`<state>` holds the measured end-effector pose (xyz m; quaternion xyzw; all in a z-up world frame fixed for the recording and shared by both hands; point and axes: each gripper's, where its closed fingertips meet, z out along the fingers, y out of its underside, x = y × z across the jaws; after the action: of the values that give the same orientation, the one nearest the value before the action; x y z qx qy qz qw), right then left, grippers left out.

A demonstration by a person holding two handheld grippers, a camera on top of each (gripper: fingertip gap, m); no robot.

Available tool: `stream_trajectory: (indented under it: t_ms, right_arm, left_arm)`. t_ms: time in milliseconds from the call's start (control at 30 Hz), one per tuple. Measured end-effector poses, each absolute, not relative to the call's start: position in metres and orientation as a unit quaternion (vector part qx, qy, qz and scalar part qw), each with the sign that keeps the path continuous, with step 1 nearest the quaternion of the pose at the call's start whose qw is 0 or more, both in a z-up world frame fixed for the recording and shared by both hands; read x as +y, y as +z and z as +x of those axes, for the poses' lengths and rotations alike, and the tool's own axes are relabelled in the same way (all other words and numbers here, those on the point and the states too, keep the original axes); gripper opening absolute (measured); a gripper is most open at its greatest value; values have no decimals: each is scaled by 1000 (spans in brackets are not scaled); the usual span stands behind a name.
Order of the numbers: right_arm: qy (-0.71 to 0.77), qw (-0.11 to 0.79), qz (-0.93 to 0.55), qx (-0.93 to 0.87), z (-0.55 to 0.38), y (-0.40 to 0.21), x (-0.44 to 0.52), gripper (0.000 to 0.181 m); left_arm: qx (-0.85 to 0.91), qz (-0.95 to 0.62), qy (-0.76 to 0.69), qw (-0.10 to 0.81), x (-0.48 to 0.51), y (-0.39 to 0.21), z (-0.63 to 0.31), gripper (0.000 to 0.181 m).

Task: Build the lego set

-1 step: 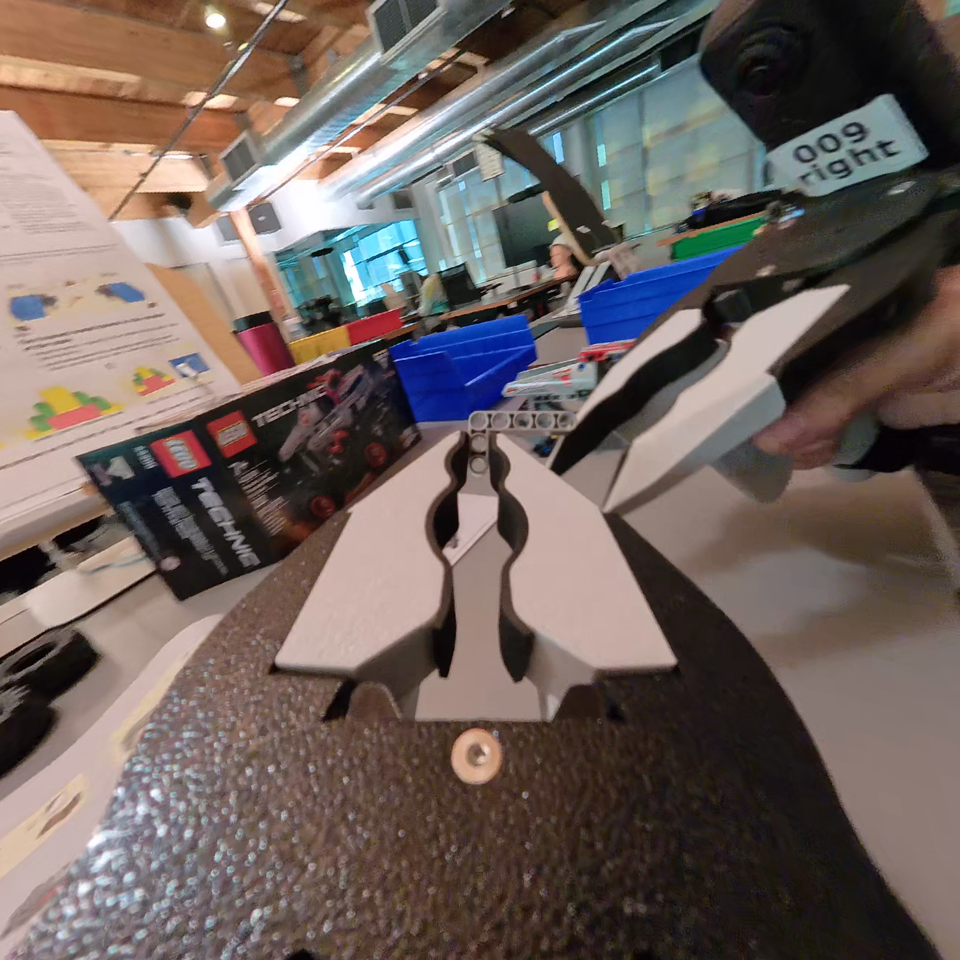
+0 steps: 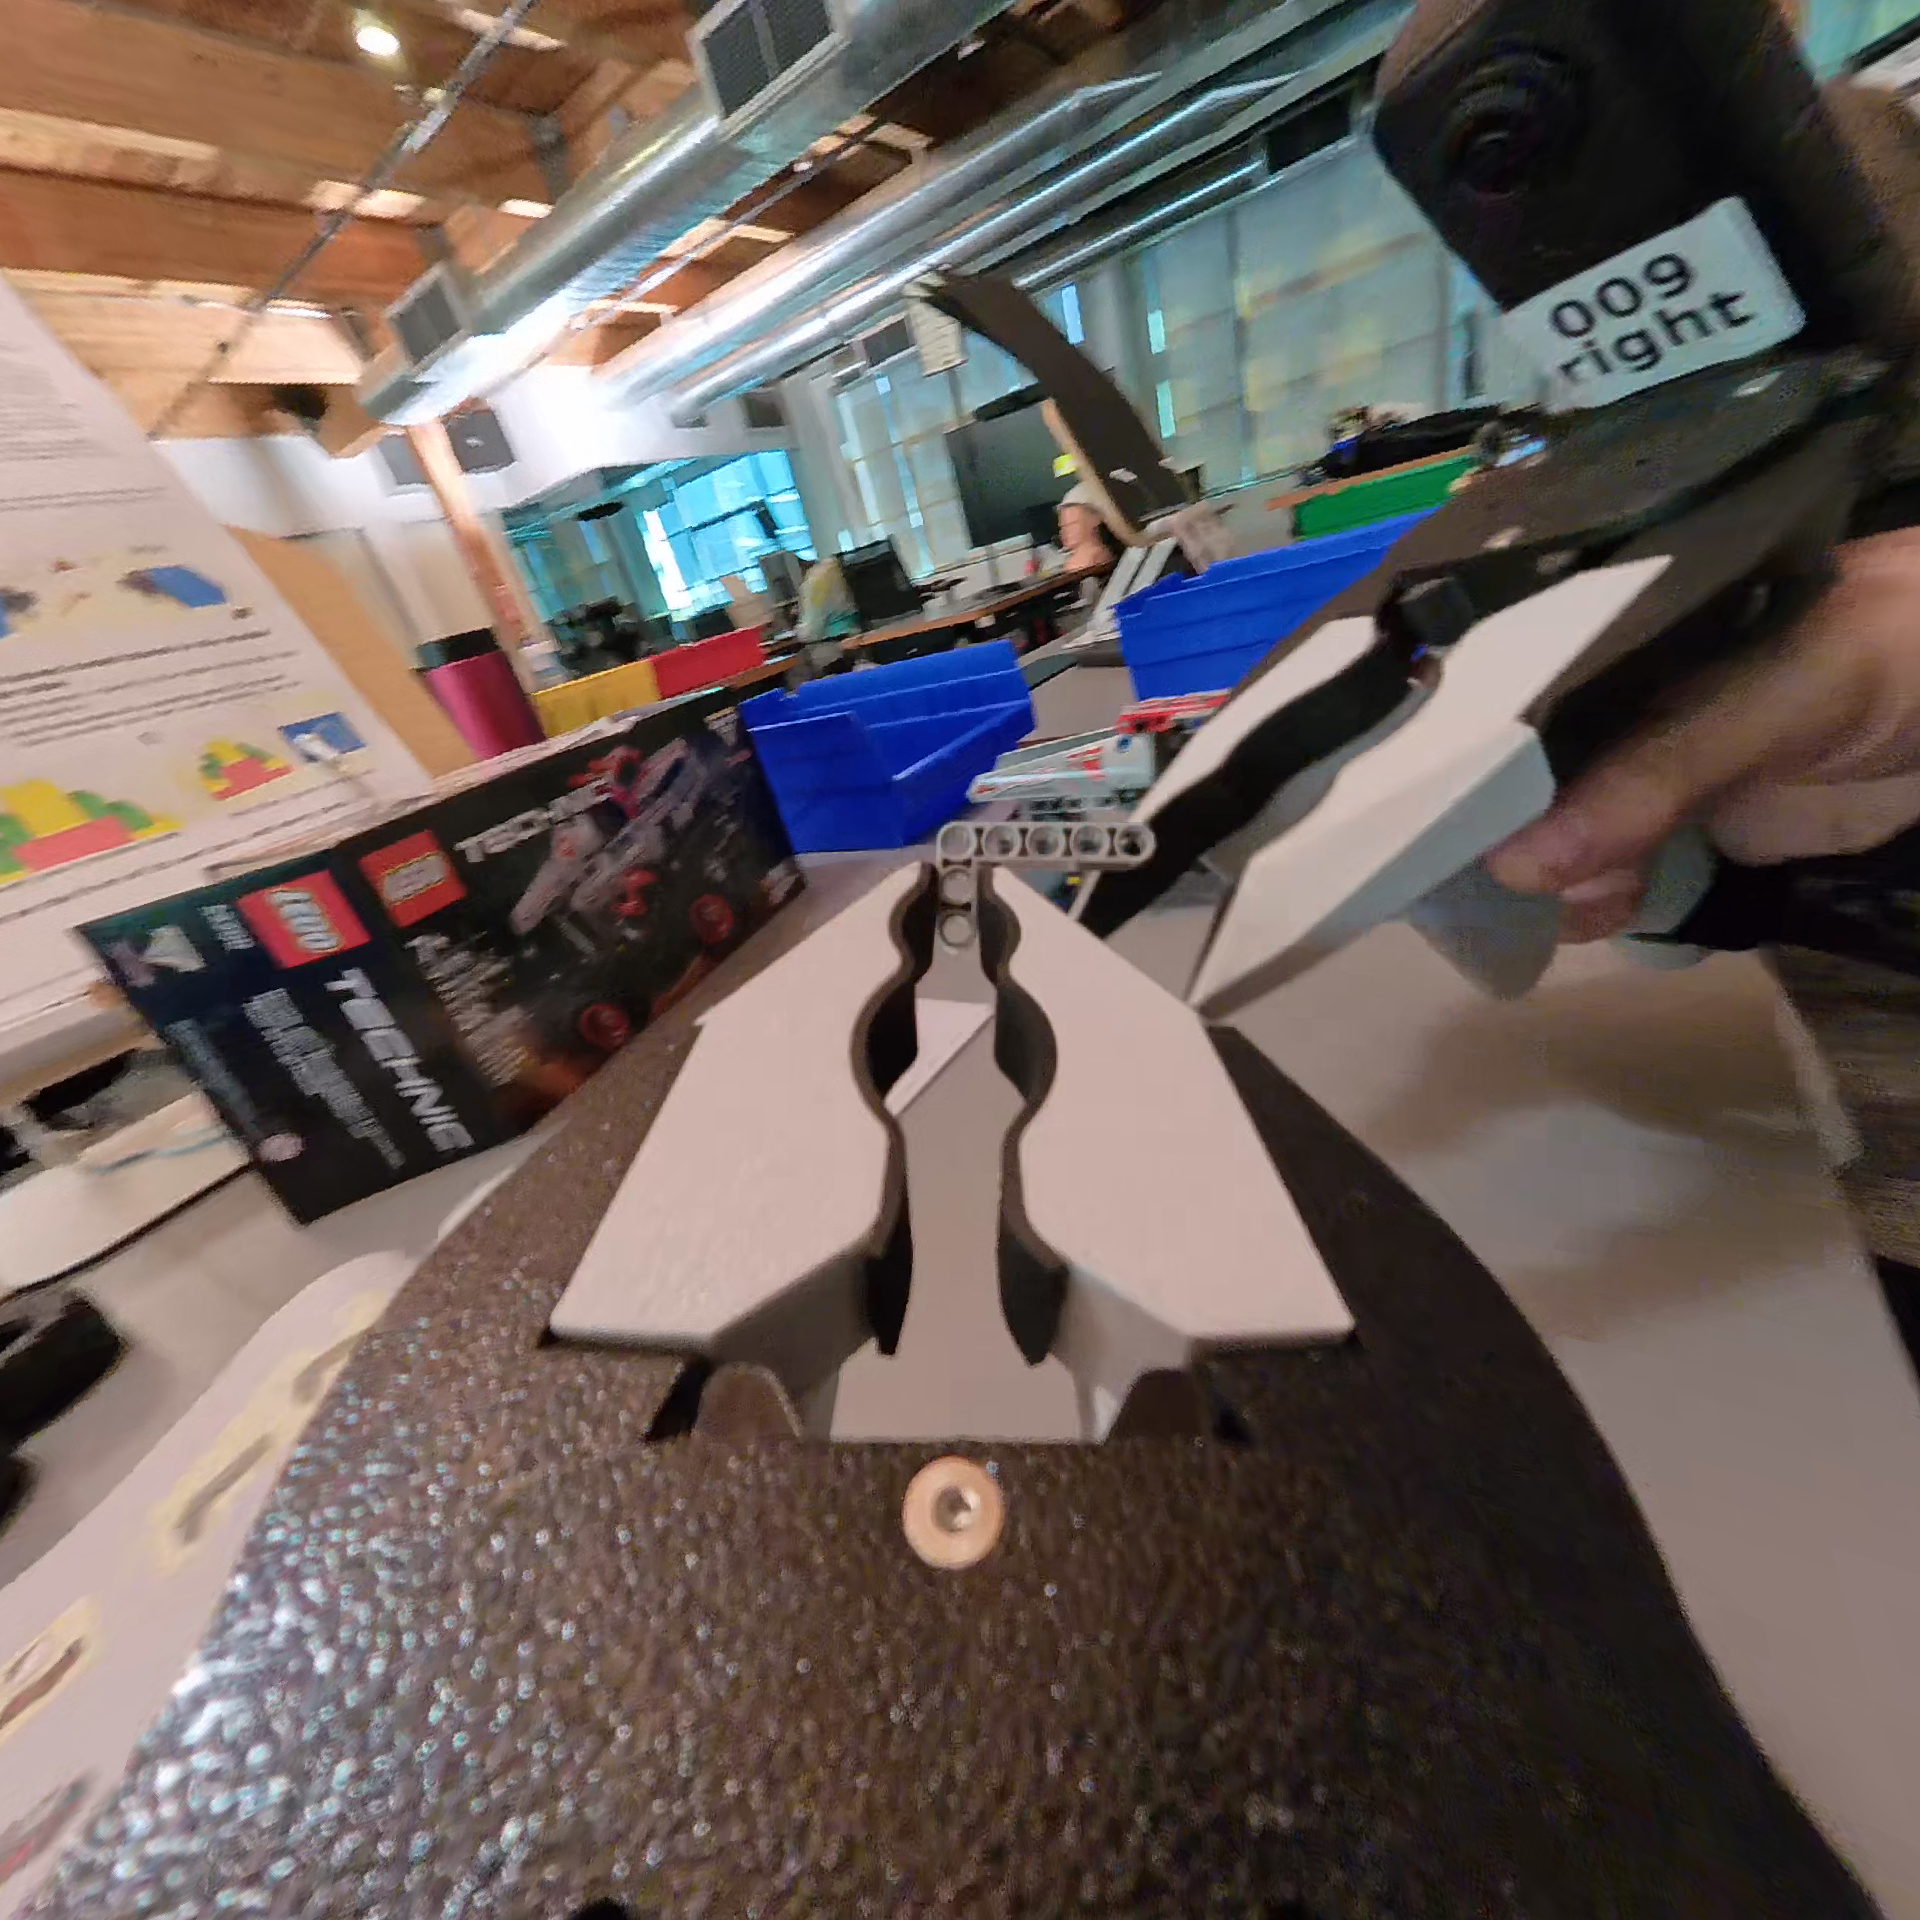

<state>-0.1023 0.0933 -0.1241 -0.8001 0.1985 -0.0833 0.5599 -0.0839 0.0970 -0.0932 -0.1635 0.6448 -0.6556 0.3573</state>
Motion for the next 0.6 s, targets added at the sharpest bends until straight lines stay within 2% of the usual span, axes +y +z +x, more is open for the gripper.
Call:
stream_trajectory:
  t_ms: [133,233,433,600]
  right_arm:
    - [-67,606,-763,214,-113,-105,94,36]
    - [-64,633,-735,233,-110,-94,87,17]
    - [-43,638,-732,236,-113,-98,87,19]
    - [-63,624,-743,231,-113,-102,85,10]
  left_arm:
    - [632,-161,-695,302,92,-89,-90,5]
    - [626,-166,-700,301,94,-88,-90,5]
    - [645,-133,-670,343,87,-91,-93,5]
    - [656,-116,-649,368,84,-94,-94,5]
